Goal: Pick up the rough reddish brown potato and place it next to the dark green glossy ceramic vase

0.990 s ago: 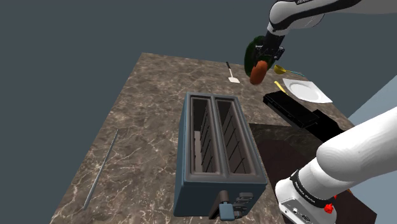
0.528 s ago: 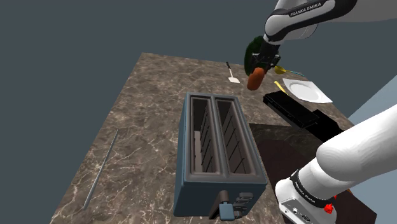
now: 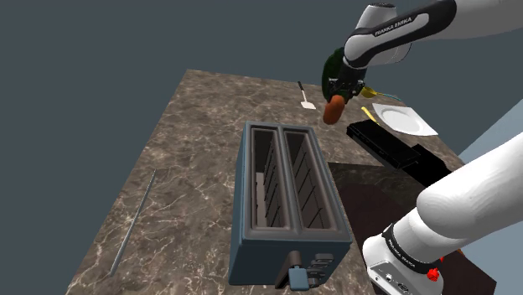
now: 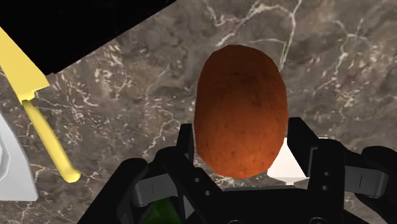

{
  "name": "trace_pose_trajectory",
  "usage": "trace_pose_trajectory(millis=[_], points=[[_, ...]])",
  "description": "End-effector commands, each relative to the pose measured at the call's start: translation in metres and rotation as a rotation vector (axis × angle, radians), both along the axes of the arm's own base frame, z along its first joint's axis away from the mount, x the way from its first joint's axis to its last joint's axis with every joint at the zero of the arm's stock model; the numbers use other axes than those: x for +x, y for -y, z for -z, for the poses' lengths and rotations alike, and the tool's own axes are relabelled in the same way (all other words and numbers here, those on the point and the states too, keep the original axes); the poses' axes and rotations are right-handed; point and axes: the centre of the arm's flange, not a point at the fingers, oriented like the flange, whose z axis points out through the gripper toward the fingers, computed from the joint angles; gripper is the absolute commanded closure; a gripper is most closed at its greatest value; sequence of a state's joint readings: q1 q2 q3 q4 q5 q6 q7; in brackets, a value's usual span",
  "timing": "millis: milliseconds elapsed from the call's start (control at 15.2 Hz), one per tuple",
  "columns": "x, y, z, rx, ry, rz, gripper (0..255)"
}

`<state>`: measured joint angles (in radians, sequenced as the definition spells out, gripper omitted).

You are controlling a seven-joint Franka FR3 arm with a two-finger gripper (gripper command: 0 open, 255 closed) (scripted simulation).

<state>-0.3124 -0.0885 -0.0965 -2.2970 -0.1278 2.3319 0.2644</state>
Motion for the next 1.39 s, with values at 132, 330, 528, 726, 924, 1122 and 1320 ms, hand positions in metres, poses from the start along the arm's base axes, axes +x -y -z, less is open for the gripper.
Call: trace_pose_trajectory(millis=[132, 330, 528, 726, 924, 1122, 1320], points=[[-0.002, -0.003, 0.030, 0.007, -0.017, 0.000, 255], [-0.002, -0.003, 0.044, 0.007, -0.017, 0.000, 255], [-0.002, -0.003, 0.044, 0.007, -0.017, 0.000, 255], [-0.002, -0.003, 0.044, 0.007, -0.017, 0.000, 255], [-0.003, -0.005, 0.044, 0.006, -0.017, 0.000, 0], [0.005, -0.004, 0.044, 0.006, -0.017, -0.001, 0], [-0.003, -0.005, 0.031, 0.007, -0.017, 0.000, 0]])
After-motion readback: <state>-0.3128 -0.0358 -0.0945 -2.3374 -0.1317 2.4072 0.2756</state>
